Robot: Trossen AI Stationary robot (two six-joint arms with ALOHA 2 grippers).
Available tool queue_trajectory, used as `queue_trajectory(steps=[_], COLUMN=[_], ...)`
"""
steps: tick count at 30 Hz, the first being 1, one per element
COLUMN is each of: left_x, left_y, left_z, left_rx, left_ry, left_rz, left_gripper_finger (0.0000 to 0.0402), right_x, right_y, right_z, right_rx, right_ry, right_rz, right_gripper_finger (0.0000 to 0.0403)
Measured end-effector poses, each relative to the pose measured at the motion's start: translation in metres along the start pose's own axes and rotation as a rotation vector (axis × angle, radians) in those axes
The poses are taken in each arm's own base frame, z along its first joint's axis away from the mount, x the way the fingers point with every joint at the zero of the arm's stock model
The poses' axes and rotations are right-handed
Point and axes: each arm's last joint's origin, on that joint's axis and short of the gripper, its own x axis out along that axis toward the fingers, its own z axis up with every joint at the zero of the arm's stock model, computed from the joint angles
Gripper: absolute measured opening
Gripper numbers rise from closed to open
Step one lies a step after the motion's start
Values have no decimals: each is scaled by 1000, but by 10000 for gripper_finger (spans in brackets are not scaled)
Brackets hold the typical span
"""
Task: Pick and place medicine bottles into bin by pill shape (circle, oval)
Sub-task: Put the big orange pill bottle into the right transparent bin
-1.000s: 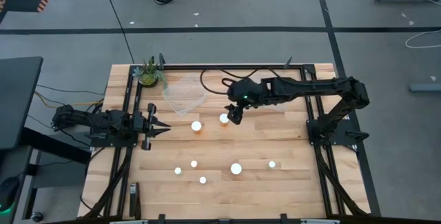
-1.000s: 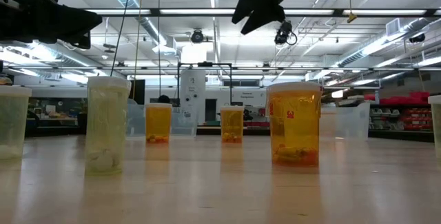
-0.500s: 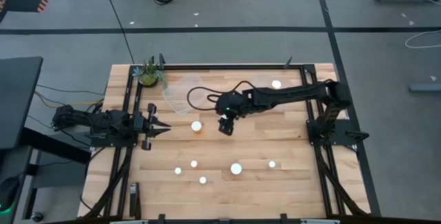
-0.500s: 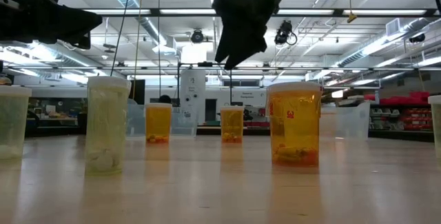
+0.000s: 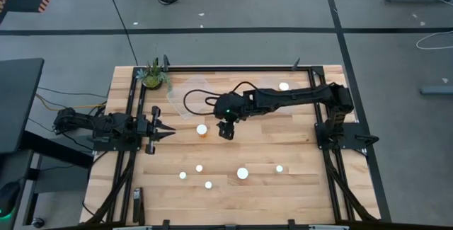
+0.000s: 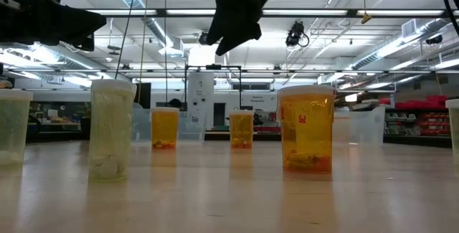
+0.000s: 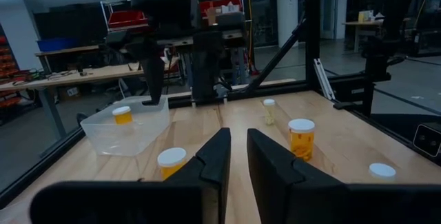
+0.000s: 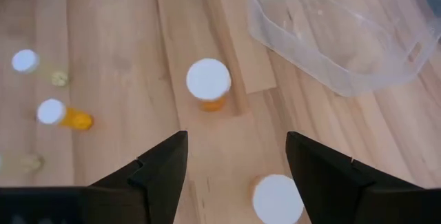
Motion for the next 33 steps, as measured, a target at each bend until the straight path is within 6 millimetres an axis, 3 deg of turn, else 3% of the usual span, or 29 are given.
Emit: queue_trajectory(steps=[25, 33], left_x=[0, 0], left_y=[0, 0], left_z=[0, 0], left_rx=[0, 0], left_ry=[0, 0], left_rz=[0, 0], left_gripper_finger=[58, 55], right_x=[3, 21], right_y=[7, -4], right_z=[-8, -23], right_rx=[-76, -86], right_ry=[51, 78], right_rz=[-15, -60], right_gripper_finger=[255, 255])
